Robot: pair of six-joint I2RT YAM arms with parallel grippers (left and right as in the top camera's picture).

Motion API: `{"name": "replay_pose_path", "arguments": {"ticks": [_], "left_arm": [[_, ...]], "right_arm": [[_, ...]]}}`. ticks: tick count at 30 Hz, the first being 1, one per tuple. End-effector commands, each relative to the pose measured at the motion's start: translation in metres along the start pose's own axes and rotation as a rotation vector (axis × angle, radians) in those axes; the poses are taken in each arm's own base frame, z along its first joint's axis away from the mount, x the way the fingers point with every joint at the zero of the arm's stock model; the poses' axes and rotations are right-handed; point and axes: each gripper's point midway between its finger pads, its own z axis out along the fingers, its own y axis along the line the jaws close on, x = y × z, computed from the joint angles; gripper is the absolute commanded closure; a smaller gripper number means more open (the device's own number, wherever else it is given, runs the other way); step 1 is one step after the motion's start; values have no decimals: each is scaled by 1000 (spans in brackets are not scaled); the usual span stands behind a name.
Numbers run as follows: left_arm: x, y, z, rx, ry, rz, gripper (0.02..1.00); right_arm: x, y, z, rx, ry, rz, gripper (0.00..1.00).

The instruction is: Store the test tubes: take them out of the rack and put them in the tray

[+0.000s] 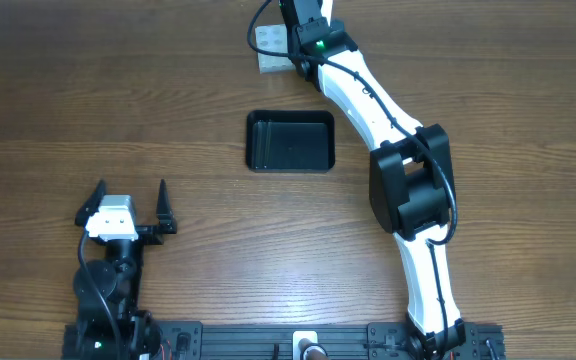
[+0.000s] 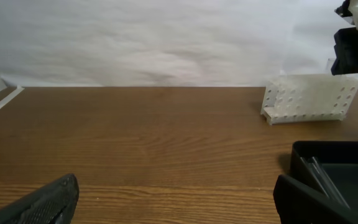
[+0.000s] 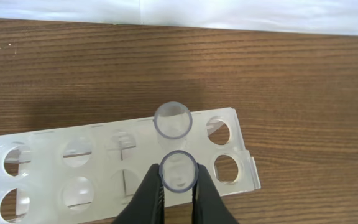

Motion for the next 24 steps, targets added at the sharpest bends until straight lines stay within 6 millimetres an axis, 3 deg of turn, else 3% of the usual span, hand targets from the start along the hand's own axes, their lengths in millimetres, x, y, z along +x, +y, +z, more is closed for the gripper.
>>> {"name": "replay_pose_path", "arguments": {"ticks": [1, 6, 11, 24], "left_arm": [[1, -1, 0, 7, -3, 14, 18], [0, -1, 0, 7, -3, 14, 23], [1, -1, 0, 7, -3, 14, 20], [1, -1, 0, 7, -3, 14, 20]], "right_arm": [[-2, -2, 4, 19, -8, 5, 969], [-2, -1, 4, 19, -8, 4, 906], [-3, -1, 4, 18, -11, 6, 722], [-5, 0, 4, 16, -21, 10, 748]]}}
